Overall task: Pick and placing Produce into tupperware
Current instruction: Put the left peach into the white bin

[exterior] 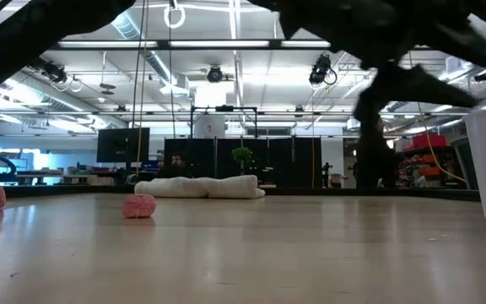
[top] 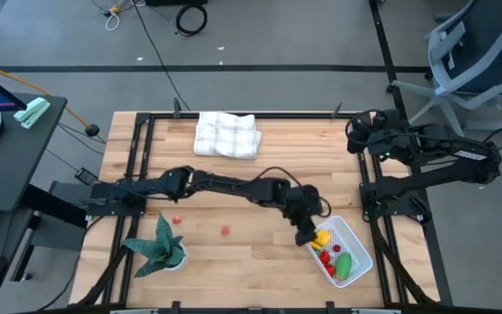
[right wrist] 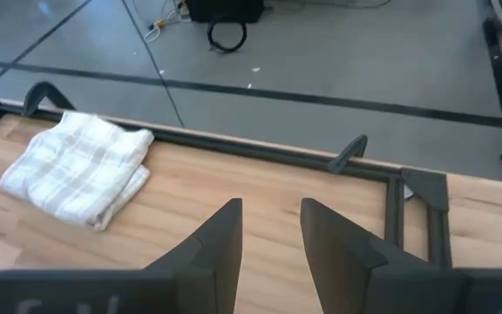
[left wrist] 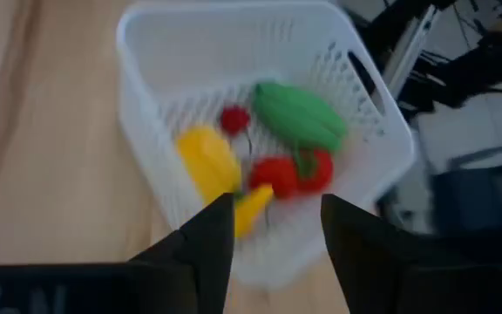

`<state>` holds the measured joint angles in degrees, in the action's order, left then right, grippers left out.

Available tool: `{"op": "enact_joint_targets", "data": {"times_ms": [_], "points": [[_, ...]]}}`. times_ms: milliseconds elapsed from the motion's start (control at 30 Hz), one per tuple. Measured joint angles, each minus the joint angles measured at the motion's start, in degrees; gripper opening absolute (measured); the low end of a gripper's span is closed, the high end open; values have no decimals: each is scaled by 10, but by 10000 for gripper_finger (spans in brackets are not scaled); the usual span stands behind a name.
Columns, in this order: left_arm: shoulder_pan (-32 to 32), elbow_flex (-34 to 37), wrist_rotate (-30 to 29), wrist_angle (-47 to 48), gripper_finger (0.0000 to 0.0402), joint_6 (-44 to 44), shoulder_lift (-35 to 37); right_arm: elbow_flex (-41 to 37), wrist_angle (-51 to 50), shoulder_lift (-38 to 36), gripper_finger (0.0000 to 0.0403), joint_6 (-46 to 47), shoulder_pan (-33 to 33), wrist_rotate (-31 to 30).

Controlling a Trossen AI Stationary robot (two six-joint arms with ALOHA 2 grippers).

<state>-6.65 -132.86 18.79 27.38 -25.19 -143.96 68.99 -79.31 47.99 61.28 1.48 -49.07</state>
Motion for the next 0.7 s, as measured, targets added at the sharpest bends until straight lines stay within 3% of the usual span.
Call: {"op": "enact_joint_targets", "data": {"times_ms": [133,267,500,600,700], "points": [[15,0,29,153,183,-25,40,0,0,0,128,-19,-1,22],[24,0,27,305,172,16,76,0,2,4,128,-26,-1,40],[7,0,-50,601,151,75,121,0,2,23,128,-29,-1,83],[-10,11,-80,619,143,64,133,0,3,35,128,-27,-2,107],[-27,19,-85,627,135,36,161,0,7,49,128,-38,-2,168]]}}
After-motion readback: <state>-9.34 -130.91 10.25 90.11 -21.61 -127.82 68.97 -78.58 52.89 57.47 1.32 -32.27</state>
